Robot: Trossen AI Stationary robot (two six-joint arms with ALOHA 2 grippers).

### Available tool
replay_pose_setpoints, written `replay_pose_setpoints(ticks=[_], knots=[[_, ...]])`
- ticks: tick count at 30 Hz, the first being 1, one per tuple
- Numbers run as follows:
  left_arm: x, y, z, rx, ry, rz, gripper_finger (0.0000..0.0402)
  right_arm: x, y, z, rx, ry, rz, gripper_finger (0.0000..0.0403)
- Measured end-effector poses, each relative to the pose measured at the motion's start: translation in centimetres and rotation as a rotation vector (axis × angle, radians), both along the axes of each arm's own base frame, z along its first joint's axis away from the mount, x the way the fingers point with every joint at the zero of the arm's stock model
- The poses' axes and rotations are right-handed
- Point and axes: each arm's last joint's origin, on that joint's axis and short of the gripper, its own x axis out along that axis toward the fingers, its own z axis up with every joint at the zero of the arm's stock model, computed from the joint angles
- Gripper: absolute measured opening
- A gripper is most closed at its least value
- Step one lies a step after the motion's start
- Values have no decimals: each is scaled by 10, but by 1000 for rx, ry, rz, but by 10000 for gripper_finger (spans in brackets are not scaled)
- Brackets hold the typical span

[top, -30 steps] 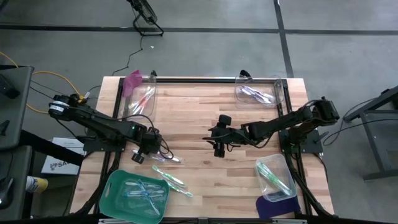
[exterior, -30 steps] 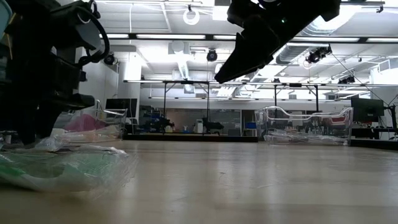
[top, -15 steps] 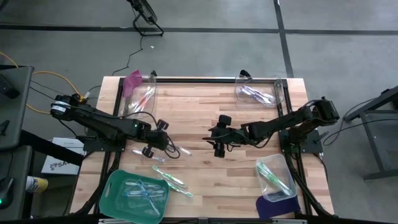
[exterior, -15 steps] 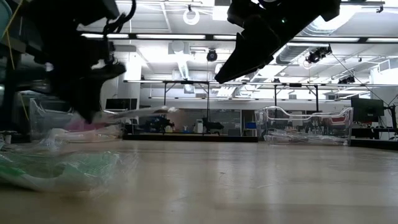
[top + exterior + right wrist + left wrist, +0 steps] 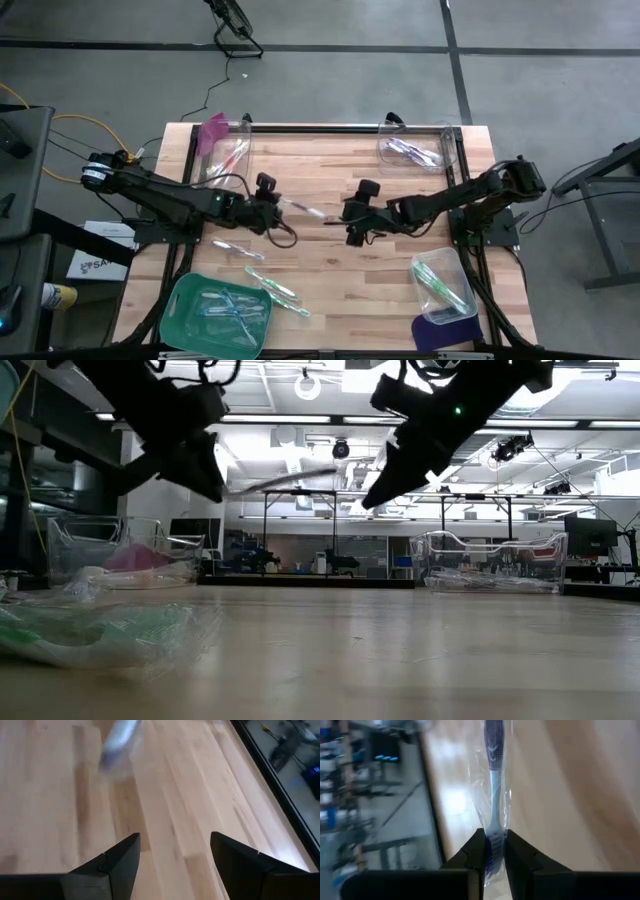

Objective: Pick & Place Toothbrushes
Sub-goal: Put the purple toothbrush into the right transparent bin

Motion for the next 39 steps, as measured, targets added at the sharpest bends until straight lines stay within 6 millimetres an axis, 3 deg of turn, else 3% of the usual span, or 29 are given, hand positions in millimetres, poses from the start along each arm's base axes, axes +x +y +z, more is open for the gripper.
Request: replay_pose_setpoints(ticks=[6,11,18,32,39], knots=[[10,9,11,52,-130,64,43,-5,-1,-12,-16,-19,-28,235],[18,21,17,12,-219,66,44,-7,-4,-18,-108,-218,-18,235],[25,28,25,-62,-313,0,44,-13,-5,-12,-168,-499,59,235],[32,25,28,-139,-368,-126,45,-15,0,13,-240,-763,242,234],[32,25,28,-139,-366,-126,45,-15,4,14,-229,-778,296,181]])
